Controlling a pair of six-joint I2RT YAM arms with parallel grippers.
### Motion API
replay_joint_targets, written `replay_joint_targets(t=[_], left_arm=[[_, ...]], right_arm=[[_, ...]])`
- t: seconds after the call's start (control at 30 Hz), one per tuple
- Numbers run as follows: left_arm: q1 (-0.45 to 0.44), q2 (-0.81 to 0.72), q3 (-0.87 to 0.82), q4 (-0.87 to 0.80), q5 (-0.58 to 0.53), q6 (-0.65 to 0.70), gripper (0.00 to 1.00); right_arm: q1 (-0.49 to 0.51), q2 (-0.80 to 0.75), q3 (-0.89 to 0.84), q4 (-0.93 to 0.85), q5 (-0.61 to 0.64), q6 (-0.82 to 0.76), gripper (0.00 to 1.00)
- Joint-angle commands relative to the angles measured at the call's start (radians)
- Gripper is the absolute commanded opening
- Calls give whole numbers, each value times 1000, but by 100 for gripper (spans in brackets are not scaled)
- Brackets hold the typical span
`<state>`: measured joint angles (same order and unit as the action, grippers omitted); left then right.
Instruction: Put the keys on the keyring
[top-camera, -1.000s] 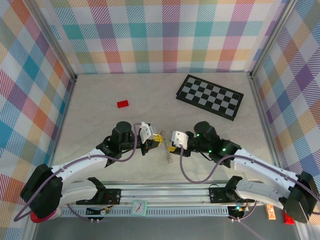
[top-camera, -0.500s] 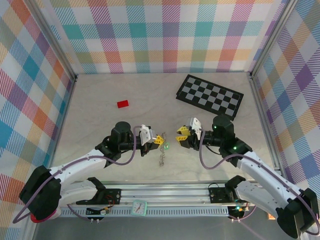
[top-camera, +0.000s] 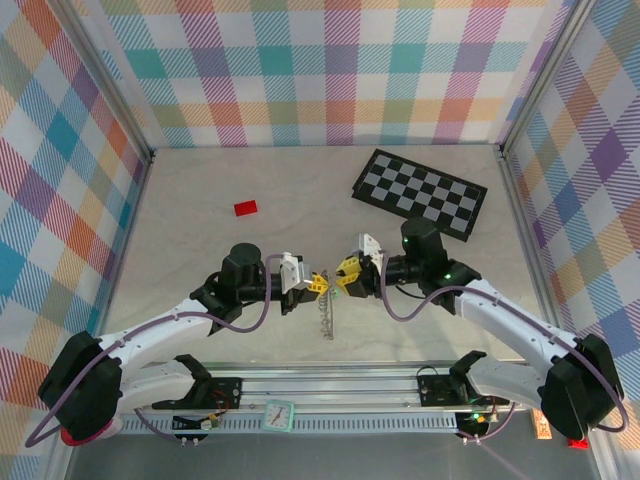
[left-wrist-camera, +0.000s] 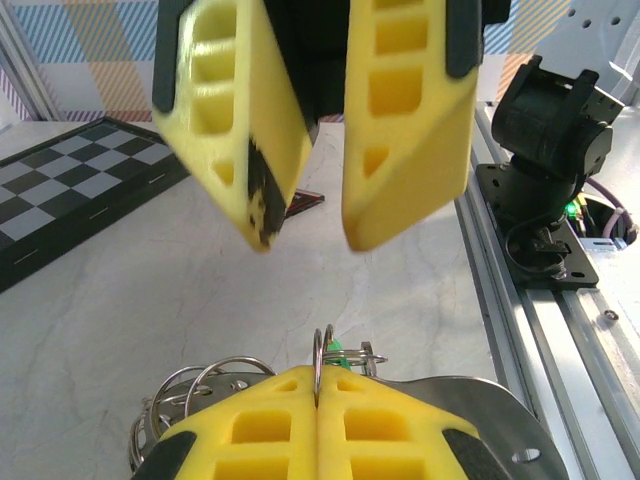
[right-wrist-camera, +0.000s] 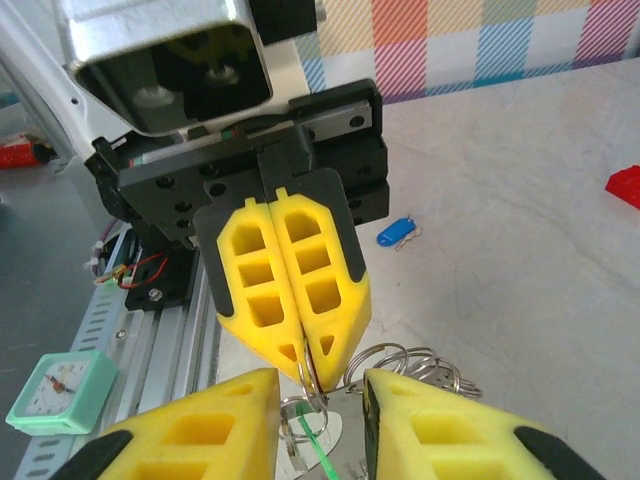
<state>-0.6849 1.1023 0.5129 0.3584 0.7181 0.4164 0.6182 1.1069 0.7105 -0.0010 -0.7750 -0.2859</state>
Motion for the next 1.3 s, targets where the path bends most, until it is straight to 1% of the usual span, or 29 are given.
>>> replay_joint_targets(t=[0.0, 0.3, 0.47, 0.63, 0.7, 0.73, 0.77, 0.8, 0.87, 0.9, 0.93, 1.03, 1.1, 1.17, 1.27], left_arm=[[-8, -1, 19, 45, 47, 14, 0], [-8, 3, 18, 58, 51, -5, 0], [-8, 5, 15, 72, 59, -11, 0], [-8, 7, 13, 86, 62, -17, 0], [-8, 10, 12, 90, 59, -21, 0], [-8, 8, 12, 92, 52, -23, 0], [-8, 6, 10, 91, 42, -25, 0], [-8, 3, 10, 87, 29, -27, 2], [-8, -9, 12, 59, -10, -27, 16], [-8, -16, 15, 34, -27, -22, 22], [-8, -24, 21, -1, -44, -10, 25], [-8, -33, 52, -123, -78, 33, 26], [-8, -32, 70, -172, -89, 53, 26], [-8, -30, 83, -197, -91, 63, 25], [-8, -17, 104, -226, -91, 77, 19]], right_arm=[[11, 27, 26, 5, -39, -36, 26], [26, 77, 31, 3, -55, -54, 25], [35, 101, 40, 2, -44, -64, 19], [47, 128, 53, 23, -52, -61, 17], [52, 136, 58, 28, -57, -60, 11], [52, 140, 65, 28, -60, -63, 5], [52, 143, 71, 15, -62, -71, 0], [52, 143, 77, 2, -58, -82, 0], [52, 133, 92, -47, -36, -118, 0], [52, 126, 98, -72, -26, -133, 0], [52, 118, 105, -102, -11, -153, 0], [59, 114, 152, -224, 44, -226, 0], [74, 127, 191, -316, 82, -277, 0], [89, 144, 227, -387, 123, -316, 0], [118, 167, 275, -459, 175, -361, 0]])
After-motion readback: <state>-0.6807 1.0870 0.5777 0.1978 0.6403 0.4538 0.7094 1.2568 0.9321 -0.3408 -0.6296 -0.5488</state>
